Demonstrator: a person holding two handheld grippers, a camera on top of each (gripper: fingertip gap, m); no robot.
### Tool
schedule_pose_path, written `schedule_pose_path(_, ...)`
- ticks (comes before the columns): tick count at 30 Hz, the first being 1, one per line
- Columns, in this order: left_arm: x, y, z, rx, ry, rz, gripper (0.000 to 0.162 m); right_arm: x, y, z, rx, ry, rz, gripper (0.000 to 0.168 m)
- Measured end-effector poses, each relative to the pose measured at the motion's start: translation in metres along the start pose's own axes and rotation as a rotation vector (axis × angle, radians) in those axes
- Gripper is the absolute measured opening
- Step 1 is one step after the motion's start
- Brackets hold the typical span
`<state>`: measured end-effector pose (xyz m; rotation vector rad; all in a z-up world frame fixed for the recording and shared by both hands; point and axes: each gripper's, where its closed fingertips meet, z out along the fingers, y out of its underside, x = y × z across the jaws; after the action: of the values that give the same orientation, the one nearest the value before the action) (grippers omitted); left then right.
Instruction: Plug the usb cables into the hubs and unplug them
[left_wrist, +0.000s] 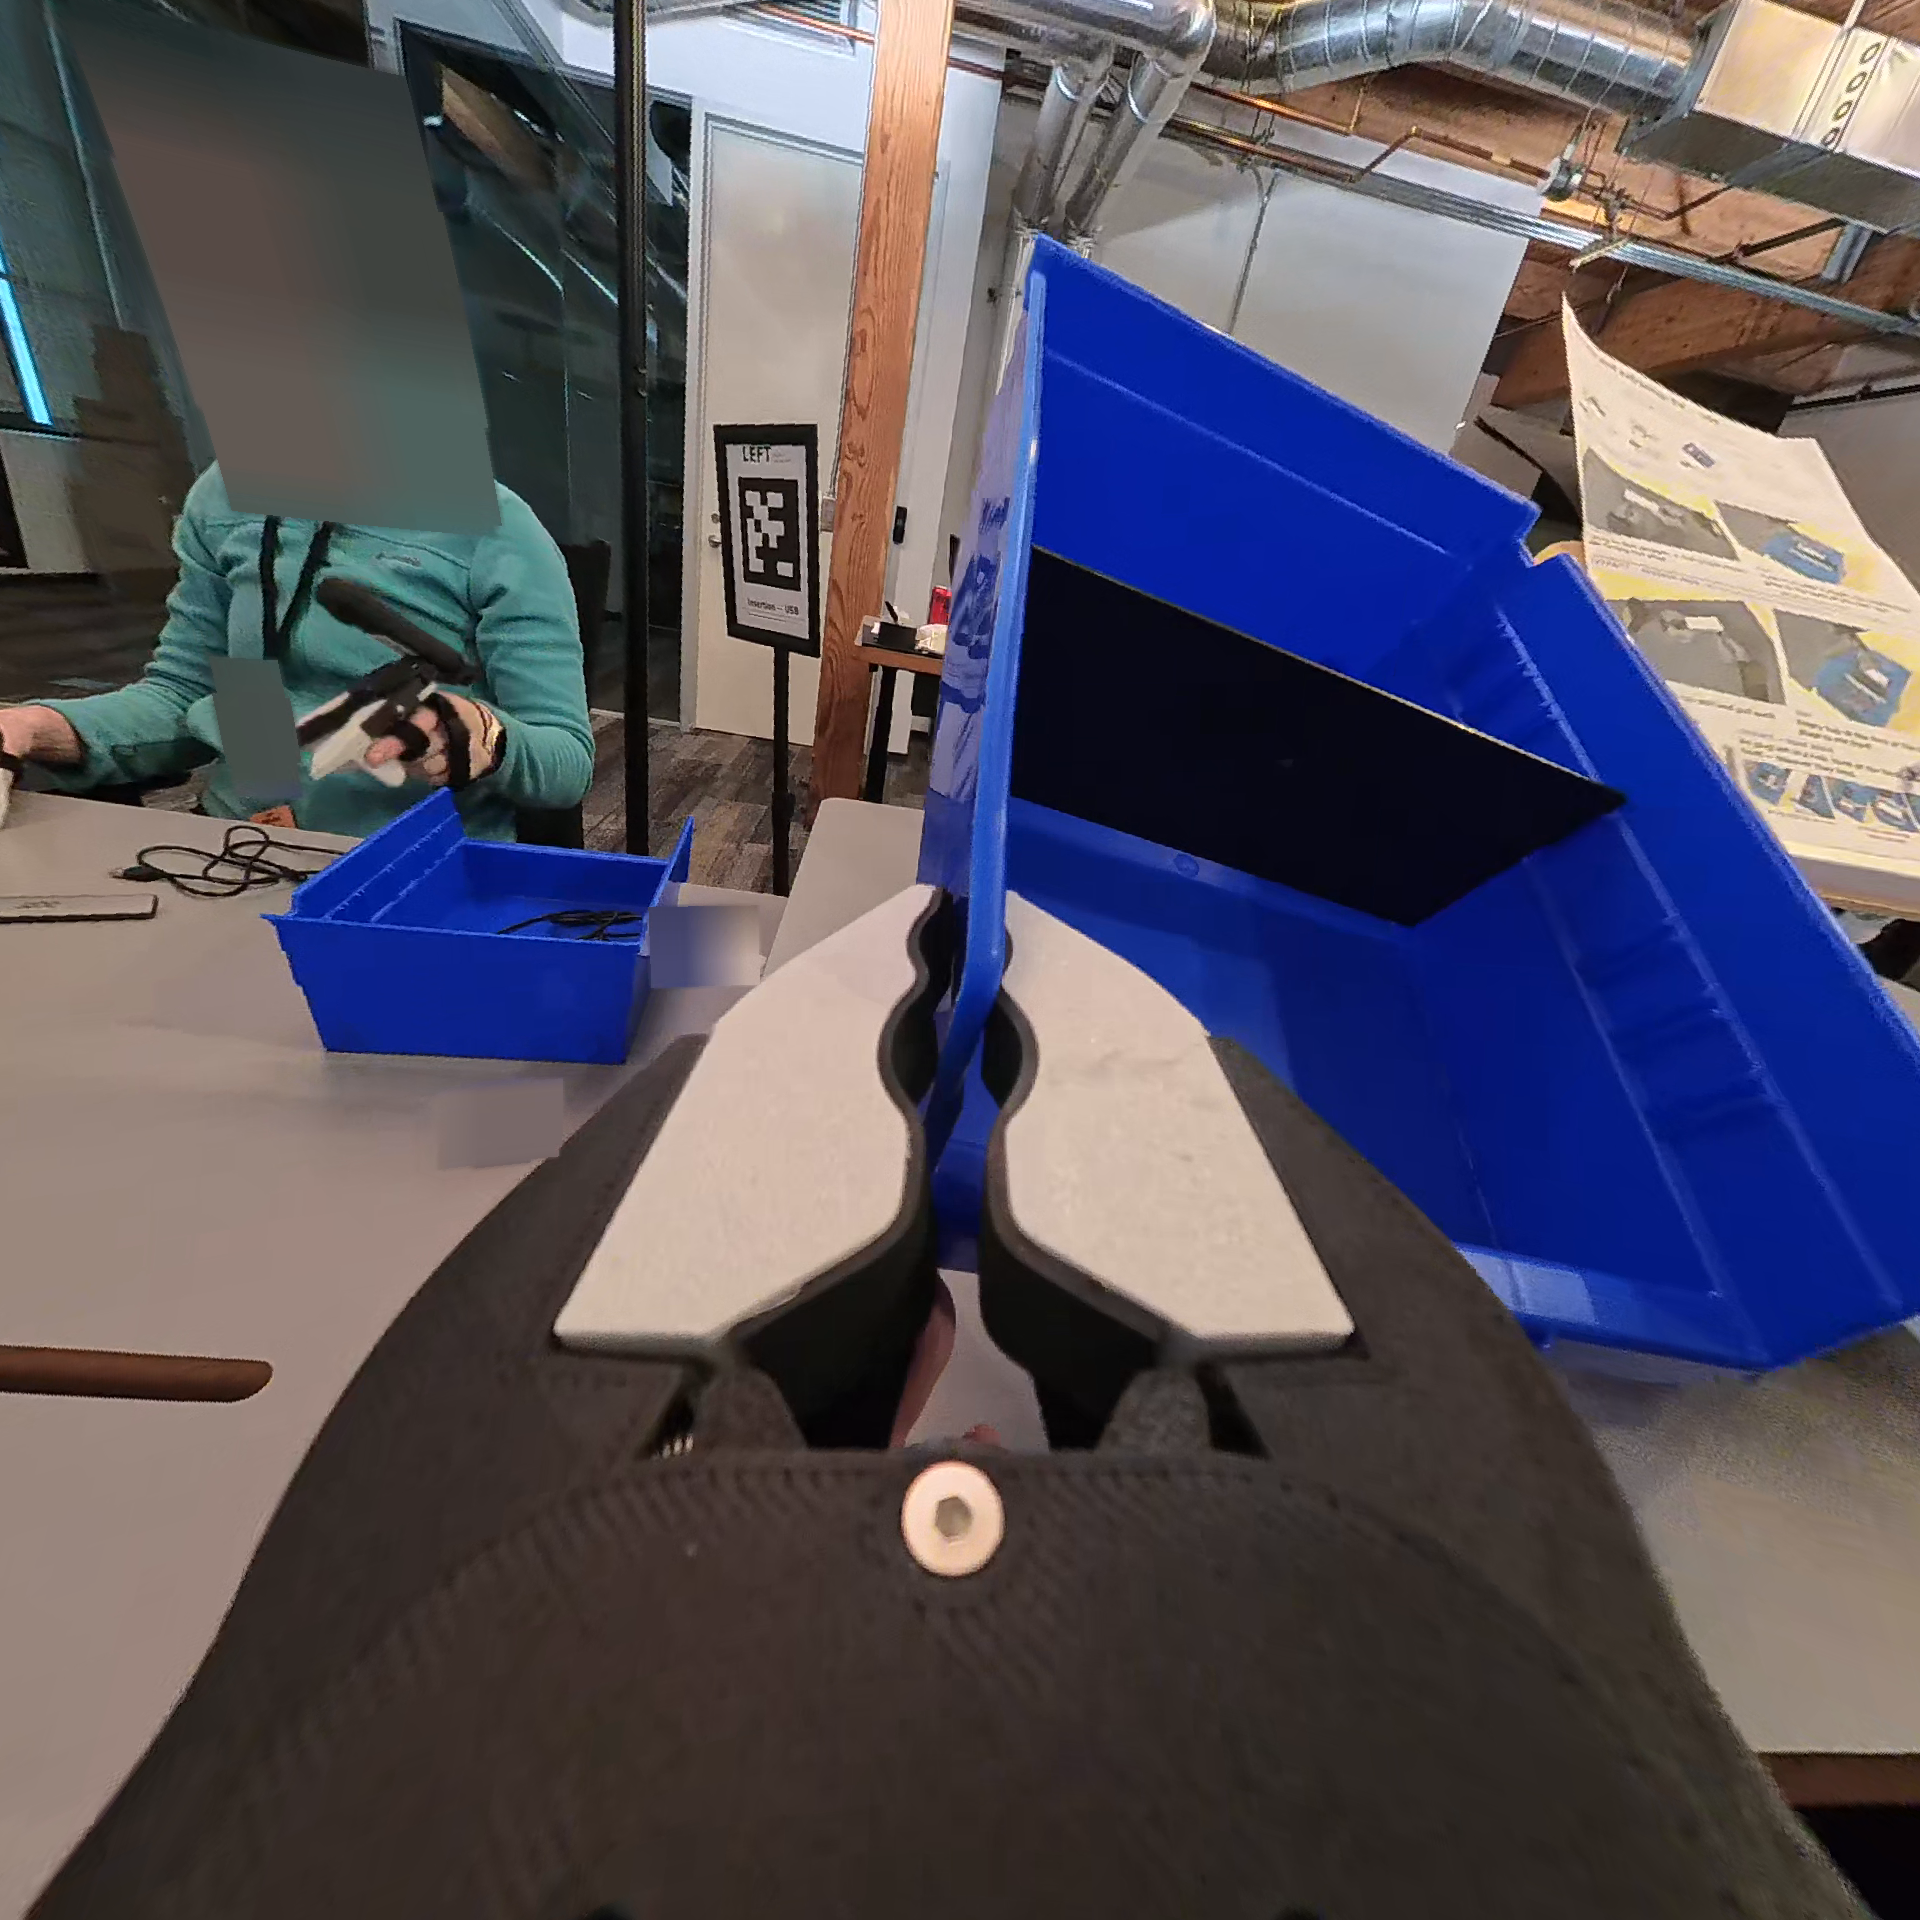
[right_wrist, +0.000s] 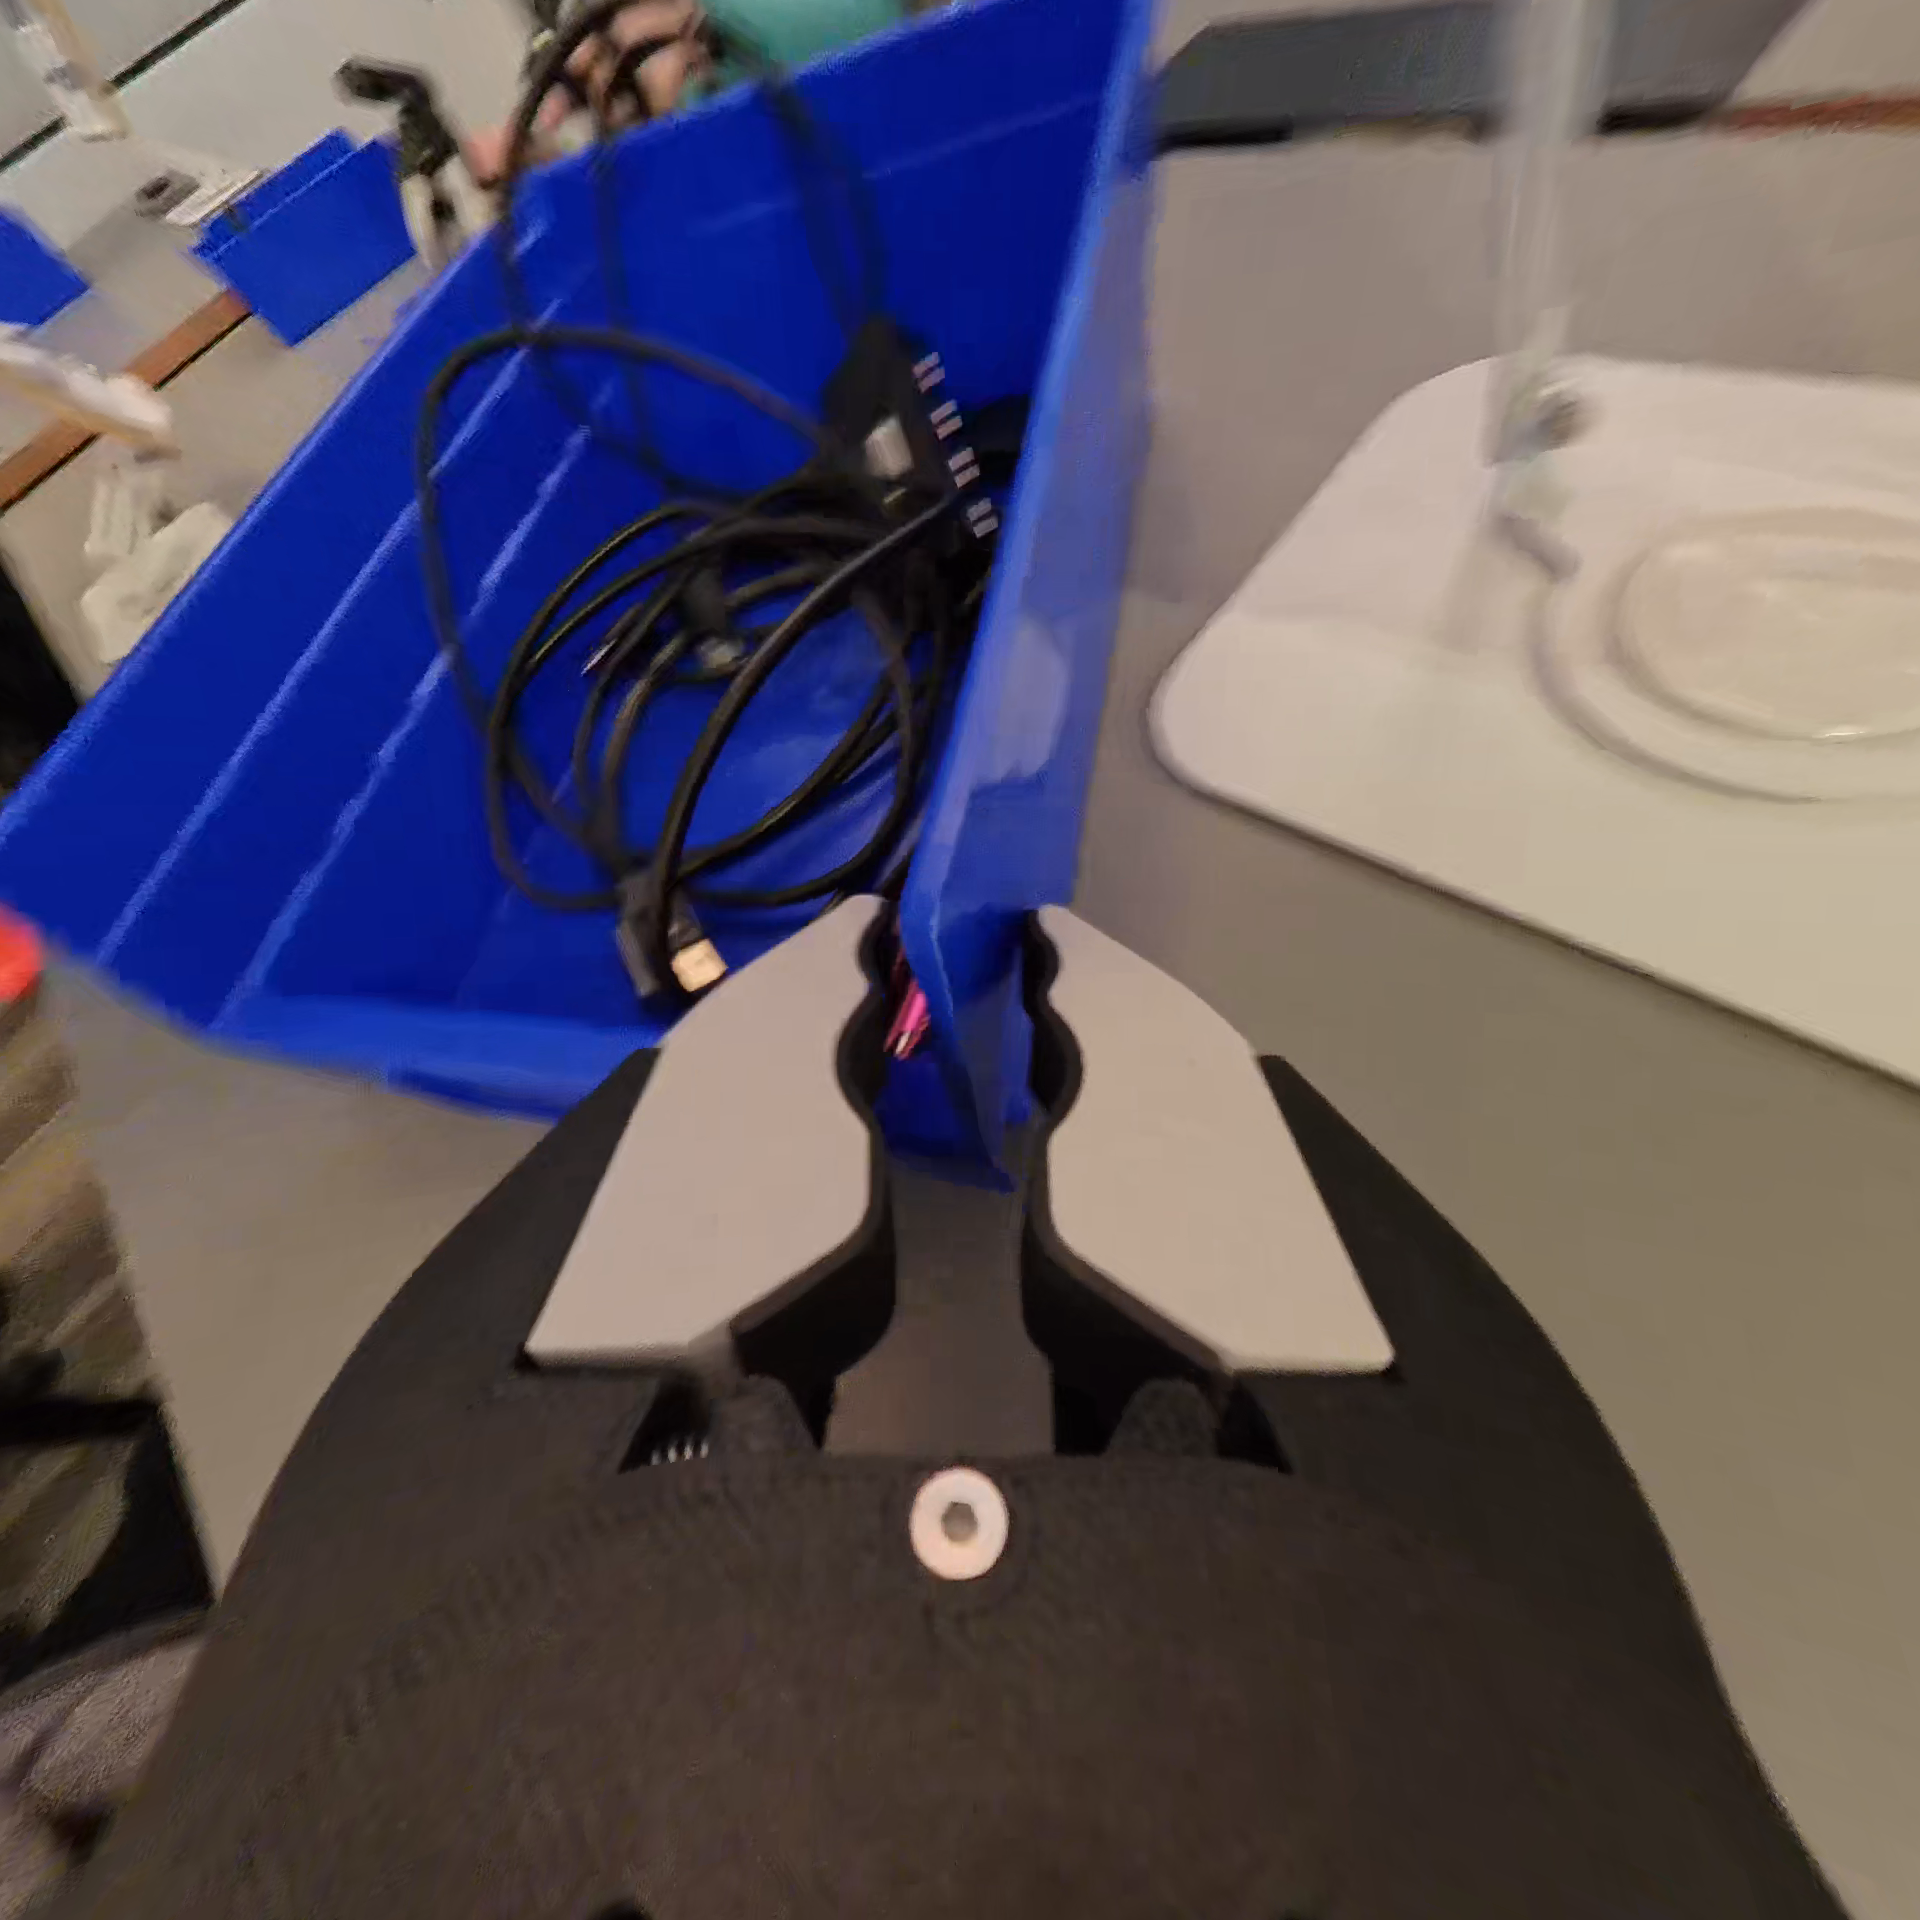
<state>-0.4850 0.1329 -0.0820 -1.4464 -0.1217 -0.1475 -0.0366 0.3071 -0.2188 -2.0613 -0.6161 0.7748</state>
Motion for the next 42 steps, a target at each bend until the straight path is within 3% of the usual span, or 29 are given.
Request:
schedule_pose_path(2, 0.0, -0.002, -0.001, 0.009, 0.007, -0.003, 0.003, -0.029, 0.009, 0.004, -0.019, -0.079, -0.045, 0.046)
schedule_pose_path(6, 0.001, -0.01, -0.004, 0.045, 0.014, -0.013, 0.003, -0.06, 0.023, -0.006, -0.071, -0.113, -0.225, 0.038)
schedule_pose_path(10, 0.004, -0.017, -0.008, 0.063, 0.021, -0.009, 0.003, -0.079, 0.036, -0.013, -0.113, -0.123, -0.493, 0.052)
schedule_pose_path(12, 0.005, -0.019, -0.008, 0.068, 0.021, -0.001, 0.003, -0.088, 0.045, -0.012, -0.149, -0.167, -0.555, 0.035)
schedule_pose_path(15, 0.007, -0.02, -0.009, 0.065, 0.022, 0.004, 0.003, -0.104, 0.054, -0.012, -0.198, -0.22, -0.561, 0.023)
schedule_pose_path(21, 0.005, -0.026, -0.013, 0.071, 0.002, 0.024, 0.003, -0.162, 0.048, -0.037, -0.12, -0.32, -0.854, 0.019)
schedule_pose_path(25, 0.005, -0.028, -0.014, 0.093, 0.003, 0.005, 0.003, -0.165, 0.041, -0.001, -0.236, -0.181, -1.13, 0.026)
schedule_pose_path(30, 0.003, -0.031, -0.019, 0.097, -0.01, 0.009, 0.003, -0.16, 0.033, 0.04, -0.385, -0.061, -1.409, 0.013)
schedule_pose_path(35, 0.001, -0.034, -0.02, 0.121, -0.006, -0.01, 0.003, -0.17, 0.04, 0.054, -0.592, -0.106, -1.439, 0.011)
schedule_pose_path(37, 0.001, -0.036, -0.021, 0.126, -0.003, -0.011, 0.003, -0.172, 0.038, 0.056, -0.666, -0.154, -1.363, 0.009)
schedule_pose_path(42, -0.001, -0.037, -0.022, 0.132, -0.002, -0.016, 0.002, -0.172, 0.028, 0.074, -0.66, -0.221, -1.354, 0.007)
